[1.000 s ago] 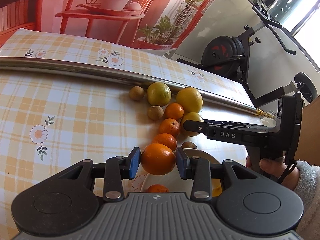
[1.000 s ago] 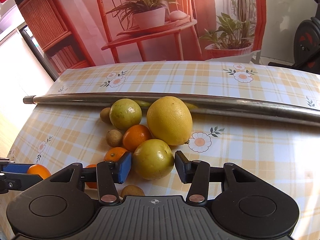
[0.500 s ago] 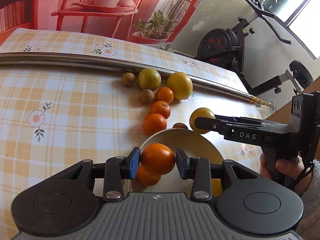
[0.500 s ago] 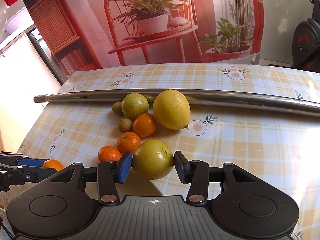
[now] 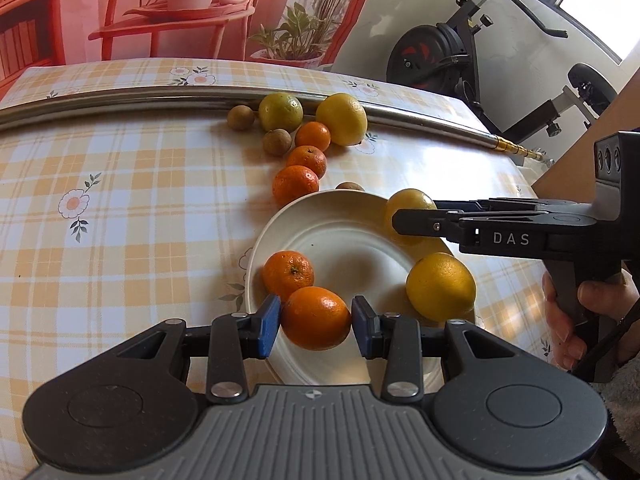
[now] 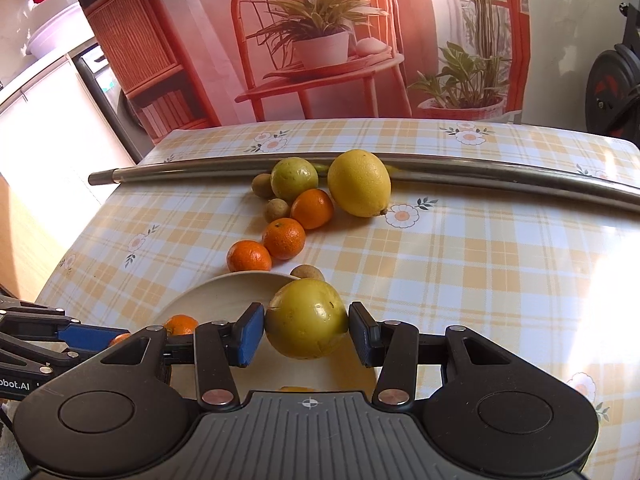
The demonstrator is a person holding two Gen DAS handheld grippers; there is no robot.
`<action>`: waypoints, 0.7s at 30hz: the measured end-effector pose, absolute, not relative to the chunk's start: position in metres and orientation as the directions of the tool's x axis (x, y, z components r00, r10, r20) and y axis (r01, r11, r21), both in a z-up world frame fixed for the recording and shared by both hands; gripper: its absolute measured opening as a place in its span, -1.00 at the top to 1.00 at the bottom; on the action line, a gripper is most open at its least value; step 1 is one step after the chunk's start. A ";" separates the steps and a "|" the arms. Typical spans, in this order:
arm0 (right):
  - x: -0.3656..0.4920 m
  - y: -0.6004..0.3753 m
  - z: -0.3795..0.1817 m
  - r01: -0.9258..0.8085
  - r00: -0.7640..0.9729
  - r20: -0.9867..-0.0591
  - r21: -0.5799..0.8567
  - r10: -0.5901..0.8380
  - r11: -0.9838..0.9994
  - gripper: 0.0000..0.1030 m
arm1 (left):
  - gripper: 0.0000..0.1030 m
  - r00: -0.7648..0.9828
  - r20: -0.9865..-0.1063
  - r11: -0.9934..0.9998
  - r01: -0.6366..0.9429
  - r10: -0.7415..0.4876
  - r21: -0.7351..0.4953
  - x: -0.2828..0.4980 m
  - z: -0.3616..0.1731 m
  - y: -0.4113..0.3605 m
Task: Organize fruits
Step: 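Lower the pale grapefruit onto the plate with the right gripper while the left lowers the orange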
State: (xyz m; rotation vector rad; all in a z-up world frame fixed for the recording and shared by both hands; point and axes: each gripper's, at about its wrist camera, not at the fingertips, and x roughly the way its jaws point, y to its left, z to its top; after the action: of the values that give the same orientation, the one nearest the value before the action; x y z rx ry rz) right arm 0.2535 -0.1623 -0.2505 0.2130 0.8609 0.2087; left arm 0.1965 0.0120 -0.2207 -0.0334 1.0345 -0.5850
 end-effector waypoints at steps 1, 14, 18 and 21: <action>0.253 -0.161 -0.251 -0.096 0.633 -0.727 0.269 0.267 0.958 0.17 | 0.21 0.374 -0.799 0.846 0.450 -0.470 -0.287 0.195 -0.220 0.011; 0.244 -0.157 -0.254 -0.097 0.625 -0.738 0.249 0.254 0.964 0.17 | 0.21 0.376 -0.805 0.844 0.467 -0.458 -0.262 0.191 -0.224 0.004; 0.242 -0.156 -0.259 -0.088 0.615 -0.749 0.243 0.244 0.966 0.17 | 0.21 0.377 -0.809 0.845 0.471 -0.451 -0.252 0.191 -0.227 0.004; 0.241 -0.153 -0.262 -0.079 0.606 -0.762 0.229 0.229 0.970 0.17 | 0.21 0.376 -0.811 0.846 0.471 -0.448 -0.249 0.191 -0.229 0.004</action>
State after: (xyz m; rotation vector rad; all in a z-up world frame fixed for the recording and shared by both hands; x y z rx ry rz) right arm 0.2414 -0.1534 -0.2620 0.1787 0.9034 0.1794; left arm 0.1911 0.0041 -0.2287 0.0250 1.0289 -0.5879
